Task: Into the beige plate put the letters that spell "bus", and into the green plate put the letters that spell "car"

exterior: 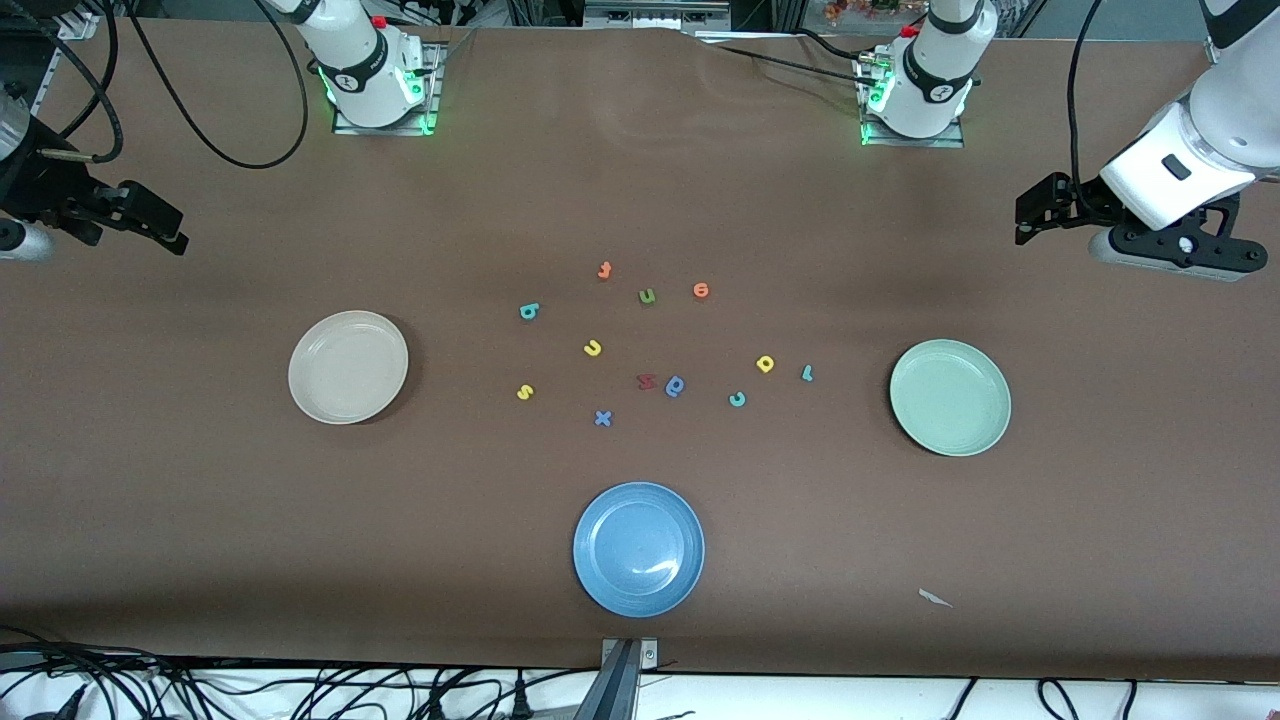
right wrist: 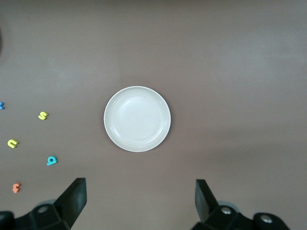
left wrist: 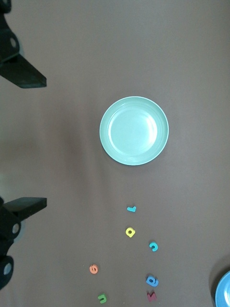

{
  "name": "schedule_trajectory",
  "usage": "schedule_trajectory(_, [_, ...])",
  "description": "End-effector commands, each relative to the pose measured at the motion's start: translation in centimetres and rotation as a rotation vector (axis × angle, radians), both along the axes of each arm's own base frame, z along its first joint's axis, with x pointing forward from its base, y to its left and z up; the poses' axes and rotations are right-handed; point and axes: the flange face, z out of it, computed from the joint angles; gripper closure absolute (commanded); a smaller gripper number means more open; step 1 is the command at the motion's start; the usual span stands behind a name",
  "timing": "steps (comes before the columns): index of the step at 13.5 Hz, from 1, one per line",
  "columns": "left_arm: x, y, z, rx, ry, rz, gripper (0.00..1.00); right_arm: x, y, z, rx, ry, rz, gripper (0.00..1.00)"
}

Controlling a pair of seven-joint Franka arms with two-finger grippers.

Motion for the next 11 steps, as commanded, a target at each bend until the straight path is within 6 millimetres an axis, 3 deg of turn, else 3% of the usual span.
schedule_trajectory(1, [-0.43,-0.89,0.87,0.018,-0.004,-0.024,0.00,0.16,-0.01,0.59,-0.007,-0.005,0.007,0.00])
schedule_trajectory(11, [-0.44,-0.56,0.94,0.017,-0.004,-0.032,0.00,0.16,-0.01,0.59,-0.007,-0.005,0.007,0.00])
